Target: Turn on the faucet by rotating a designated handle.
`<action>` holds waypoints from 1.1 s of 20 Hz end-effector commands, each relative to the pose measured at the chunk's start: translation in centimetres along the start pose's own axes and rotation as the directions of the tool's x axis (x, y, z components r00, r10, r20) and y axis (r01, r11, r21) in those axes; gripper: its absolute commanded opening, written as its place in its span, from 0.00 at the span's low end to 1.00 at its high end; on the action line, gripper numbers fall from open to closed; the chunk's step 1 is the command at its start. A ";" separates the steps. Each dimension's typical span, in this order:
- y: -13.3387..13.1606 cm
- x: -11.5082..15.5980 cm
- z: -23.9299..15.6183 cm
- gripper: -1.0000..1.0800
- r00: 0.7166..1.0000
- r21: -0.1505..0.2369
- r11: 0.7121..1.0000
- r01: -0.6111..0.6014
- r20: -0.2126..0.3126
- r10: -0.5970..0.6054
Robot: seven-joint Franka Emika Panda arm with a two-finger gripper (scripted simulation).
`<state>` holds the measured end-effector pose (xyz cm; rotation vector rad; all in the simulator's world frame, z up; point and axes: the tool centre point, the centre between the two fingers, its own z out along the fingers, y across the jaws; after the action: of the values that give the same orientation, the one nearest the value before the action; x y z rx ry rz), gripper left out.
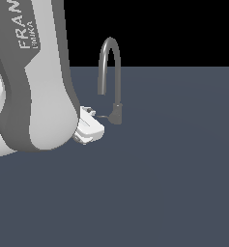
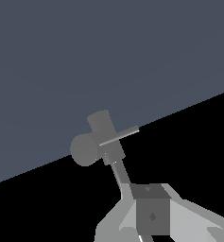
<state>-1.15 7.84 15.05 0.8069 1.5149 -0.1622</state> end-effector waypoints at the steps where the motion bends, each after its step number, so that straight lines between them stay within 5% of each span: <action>1: -0.3 0.8 0.6 0.00 0.999 -0.040 0.998 0.042 0.008 -0.042; 13: -1.7 4.4 4.1 0.00 0.969 -0.217 0.945 0.246 0.071 -0.236; 22: -2.4 6.0 6.3 0.00 0.935 -0.302 0.885 0.354 0.121 -0.333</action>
<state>3.01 4.96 8.03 0.2906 1.5607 -0.1956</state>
